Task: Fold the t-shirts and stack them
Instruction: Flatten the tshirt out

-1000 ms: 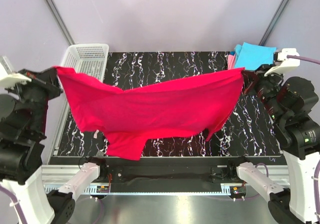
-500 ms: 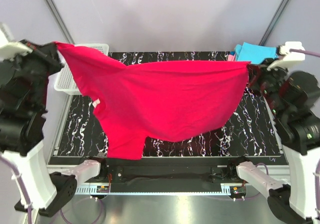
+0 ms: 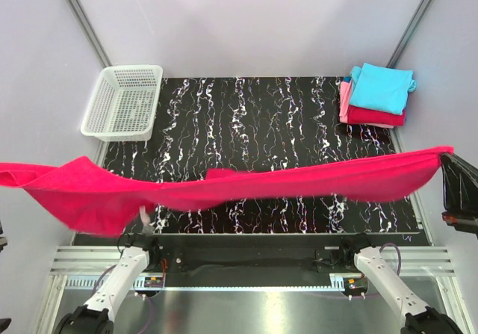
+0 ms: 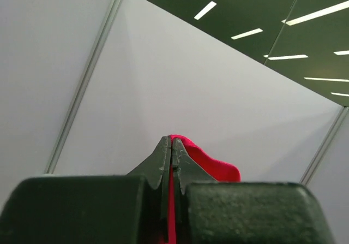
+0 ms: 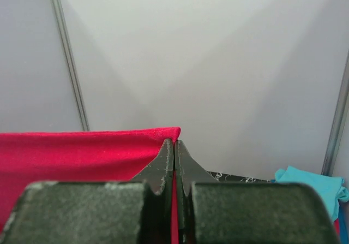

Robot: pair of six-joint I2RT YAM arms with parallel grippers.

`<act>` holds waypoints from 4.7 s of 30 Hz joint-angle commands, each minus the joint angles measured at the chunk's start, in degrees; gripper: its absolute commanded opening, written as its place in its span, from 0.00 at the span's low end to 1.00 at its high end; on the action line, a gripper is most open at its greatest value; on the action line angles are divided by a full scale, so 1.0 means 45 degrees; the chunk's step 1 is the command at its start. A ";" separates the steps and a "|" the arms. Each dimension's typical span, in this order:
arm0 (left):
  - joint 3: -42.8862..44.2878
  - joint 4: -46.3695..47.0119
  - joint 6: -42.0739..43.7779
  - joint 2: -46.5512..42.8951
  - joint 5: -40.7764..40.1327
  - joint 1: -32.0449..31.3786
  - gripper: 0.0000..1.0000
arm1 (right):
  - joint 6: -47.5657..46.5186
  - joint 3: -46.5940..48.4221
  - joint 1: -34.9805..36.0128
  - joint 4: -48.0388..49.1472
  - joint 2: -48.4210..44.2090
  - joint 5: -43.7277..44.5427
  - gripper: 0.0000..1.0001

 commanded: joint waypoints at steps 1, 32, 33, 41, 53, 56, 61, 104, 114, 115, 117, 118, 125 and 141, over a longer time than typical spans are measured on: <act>-0.0487 0.0145 0.0014 0.1333 -0.0137 0.0040 0.00 | -0.0313 -0.0973 0.0012 0.0125 0.0608 0.0034 0.00; 0.2694 0.5201 -0.1080 2.2093 0.0253 -0.0077 0.26 | 0.0487 -0.2995 -0.2468 1.1711 1.8827 -0.0765 0.28; 0.2444 0.5842 -0.1080 2.2251 0.0214 -0.0096 0.32 | 0.0584 -0.2642 -0.2487 1.1651 1.9141 -0.0765 0.44; -0.2822 1.0695 -0.1392 1.9076 -0.3237 -0.0116 0.65 | 0.0898 -0.2421 -0.2546 1.1767 1.8873 -0.0978 0.61; -0.4332 0.4505 -0.2739 1.6340 -0.0666 -0.0739 0.72 | 0.2733 -0.5996 -0.2215 0.8822 1.6391 -0.2346 0.60; -0.5933 0.3780 -0.3403 1.5634 -0.0044 -0.0800 0.71 | 0.3085 -0.6914 -0.2019 0.7884 1.5942 -0.2521 0.61; -0.8200 0.2783 -0.3814 1.4656 0.0253 -0.0917 0.68 | 0.3222 -0.8418 -0.1571 0.7062 1.5278 -0.2425 0.61; 0.0680 -0.2062 -0.3424 2.2660 0.0701 -0.0507 0.65 | 0.2675 -0.0784 -0.1257 0.1143 2.2014 0.1032 0.71; 0.3750 -0.1752 -0.3150 2.4869 0.2068 0.0157 0.65 | 0.2909 -0.0002 -0.1452 0.1045 2.2601 0.0525 0.71; 0.3692 -0.1324 -0.3092 2.4928 0.2514 0.0196 0.65 | 0.2890 0.0037 -0.1452 0.1026 2.2601 0.0272 0.70; 0.3517 -0.0698 -0.2859 2.4948 0.3025 0.0255 0.66 | 0.2793 0.0018 -0.1452 0.1123 2.2543 -0.0156 0.70; 0.3342 -0.0018 -0.2819 2.4929 0.3297 0.0274 0.67 | 0.2754 0.0018 -0.1452 0.1143 2.2504 -0.0450 0.70; 0.3652 0.1473 -0.2974 2.5066 0.4863 0.0470 0.69 | 0.2675 -0.0663 -0.1452 0.1260 2.1470 -0.1410 0.69; -0.1890 0.2430 -0.2662 1.9696 0.3476 0.0276 0.64 | 0.3223 -0.1799 -0.1355 0.1728 1.8324 -0.0532 0.68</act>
